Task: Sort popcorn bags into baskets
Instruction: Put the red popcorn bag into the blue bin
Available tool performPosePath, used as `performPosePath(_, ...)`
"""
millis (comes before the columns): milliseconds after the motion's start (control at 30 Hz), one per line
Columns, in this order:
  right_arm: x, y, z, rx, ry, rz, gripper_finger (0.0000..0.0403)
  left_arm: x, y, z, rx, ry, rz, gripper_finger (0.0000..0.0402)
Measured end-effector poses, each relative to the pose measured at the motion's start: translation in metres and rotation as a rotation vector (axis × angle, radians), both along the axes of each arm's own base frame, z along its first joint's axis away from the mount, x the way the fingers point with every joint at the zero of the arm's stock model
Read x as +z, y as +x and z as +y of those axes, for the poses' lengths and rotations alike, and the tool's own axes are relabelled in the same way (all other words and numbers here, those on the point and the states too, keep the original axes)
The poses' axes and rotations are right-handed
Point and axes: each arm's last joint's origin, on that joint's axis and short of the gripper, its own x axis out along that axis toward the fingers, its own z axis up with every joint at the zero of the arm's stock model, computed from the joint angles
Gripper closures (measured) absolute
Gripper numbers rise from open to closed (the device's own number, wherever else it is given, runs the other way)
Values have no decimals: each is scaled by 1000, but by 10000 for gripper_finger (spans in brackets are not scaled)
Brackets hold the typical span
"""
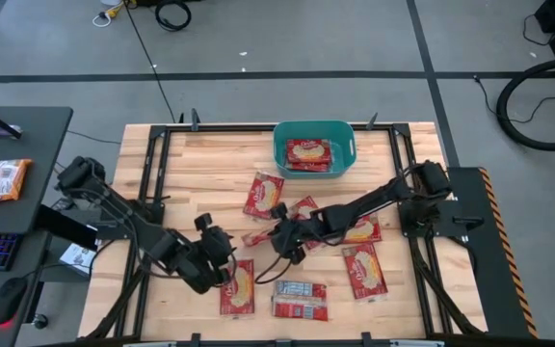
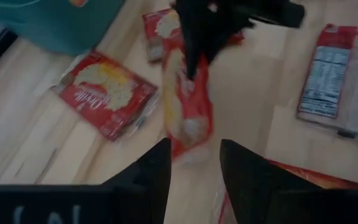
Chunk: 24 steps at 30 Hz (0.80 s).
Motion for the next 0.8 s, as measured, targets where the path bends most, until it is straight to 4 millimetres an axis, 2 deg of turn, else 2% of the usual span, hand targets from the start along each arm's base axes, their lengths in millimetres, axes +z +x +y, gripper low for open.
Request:
performPosePath(200,27,-26,0,-140,-29,65,379,-18,4,22,-117,-1,-68,260)
performPosePath(467,67,-56,-5,-342,-132,3,377,-31,2,58,-255,11,-237,260)
performPosePath(667,82,-65,-19,-496,-316,-62,376,-33,-10,78,-297,95,-317,260)
performPosePath(800,95,-68,-25,-504,-353,-99,376,-28,-22,86,-346,127,-355,260)
